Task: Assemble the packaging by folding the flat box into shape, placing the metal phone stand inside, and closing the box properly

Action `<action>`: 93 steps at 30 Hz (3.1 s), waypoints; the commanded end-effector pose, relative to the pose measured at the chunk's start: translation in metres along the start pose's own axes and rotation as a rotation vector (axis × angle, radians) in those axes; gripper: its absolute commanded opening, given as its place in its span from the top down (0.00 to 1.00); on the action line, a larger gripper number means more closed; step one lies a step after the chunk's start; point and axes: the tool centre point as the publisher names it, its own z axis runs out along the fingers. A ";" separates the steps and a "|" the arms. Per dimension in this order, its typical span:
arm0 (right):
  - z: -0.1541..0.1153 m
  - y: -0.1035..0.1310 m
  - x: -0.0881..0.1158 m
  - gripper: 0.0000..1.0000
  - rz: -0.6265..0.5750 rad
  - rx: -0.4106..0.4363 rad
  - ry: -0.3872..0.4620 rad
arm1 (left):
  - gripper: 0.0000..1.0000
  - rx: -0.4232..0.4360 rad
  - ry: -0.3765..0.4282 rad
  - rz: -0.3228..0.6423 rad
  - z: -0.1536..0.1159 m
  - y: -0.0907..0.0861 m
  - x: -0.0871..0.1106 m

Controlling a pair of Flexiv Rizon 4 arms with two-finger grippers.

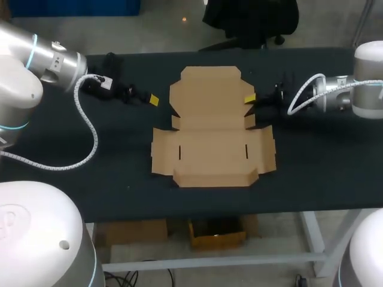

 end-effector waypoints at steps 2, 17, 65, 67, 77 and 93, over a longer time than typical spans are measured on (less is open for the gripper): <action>0.005 0.005 0.005 1.00 -0.029 0.011 0.010 | 0.00 0.042 0.055 0.064 0.005 -0.006 0.000; -0.005 0.007 0.032 1.00 -0.143 -0.008 0.037 | 0.00 0.095 0.063 0.068 0.018 -0.033 -0.012; 0.002 0.023 0.061 1.00 -0.368 -0.063 0.179 | 0.61 0.183 0.324 0.161 0.084 -0.077 0.018; 0.003 0.024 0.062 1.00 -0.370 -0.063 0.181 | 0.62 0.182 0.331 0.163 0.086 -0.077 0.019; 0.006 0.025 0.065 1.00 -0.379 -0.060 0.188 | 0.69 0.182 0.358 0.175 0.092 -0.080 0.024; 0.010 0.025 0.067 1.00 -0.383 -0.056 0.193 | 0.87 0.193 0.379 0.181 0.095 -0.084 0.026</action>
